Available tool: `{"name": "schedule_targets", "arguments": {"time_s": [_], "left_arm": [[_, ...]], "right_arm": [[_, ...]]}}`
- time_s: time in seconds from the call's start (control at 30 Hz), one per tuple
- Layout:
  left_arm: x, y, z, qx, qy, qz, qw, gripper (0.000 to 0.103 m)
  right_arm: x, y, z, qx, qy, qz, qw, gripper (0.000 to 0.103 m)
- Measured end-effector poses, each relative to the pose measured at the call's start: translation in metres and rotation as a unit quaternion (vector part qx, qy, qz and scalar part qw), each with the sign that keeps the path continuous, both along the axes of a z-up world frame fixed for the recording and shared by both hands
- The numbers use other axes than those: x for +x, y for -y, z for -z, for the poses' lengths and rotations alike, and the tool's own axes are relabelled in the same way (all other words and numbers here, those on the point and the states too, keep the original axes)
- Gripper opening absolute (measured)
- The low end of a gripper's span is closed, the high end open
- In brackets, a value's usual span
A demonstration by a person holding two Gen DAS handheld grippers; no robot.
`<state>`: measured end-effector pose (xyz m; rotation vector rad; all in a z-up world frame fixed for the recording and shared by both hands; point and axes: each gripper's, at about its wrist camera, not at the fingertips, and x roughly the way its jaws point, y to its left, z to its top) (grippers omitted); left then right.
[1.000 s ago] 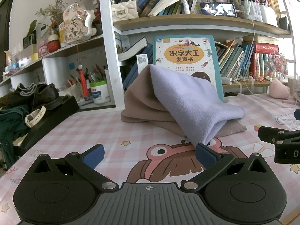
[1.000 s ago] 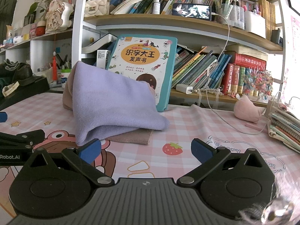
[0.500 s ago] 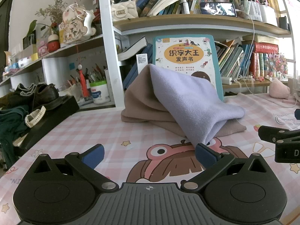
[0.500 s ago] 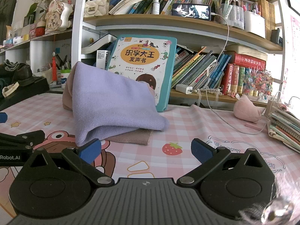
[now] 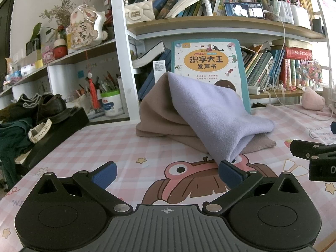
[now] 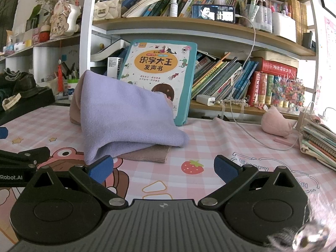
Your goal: Fold clothes
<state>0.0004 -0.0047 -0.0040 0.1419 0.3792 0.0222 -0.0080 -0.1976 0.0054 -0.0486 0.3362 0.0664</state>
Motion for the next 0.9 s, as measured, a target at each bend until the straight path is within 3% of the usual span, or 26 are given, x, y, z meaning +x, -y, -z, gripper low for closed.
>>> {"name": "schedule_targets", "arguments": {"time_s": [0.9], "left_arm": [[-0.0067,-0.0052,-0.0026,-0.009,0.023,-0.016,0.9996,0.103]], "right_arm": [[-0.0031,0.0015,-0.0013,0.008,0.007,-0.012,1.000,0.103]]}}
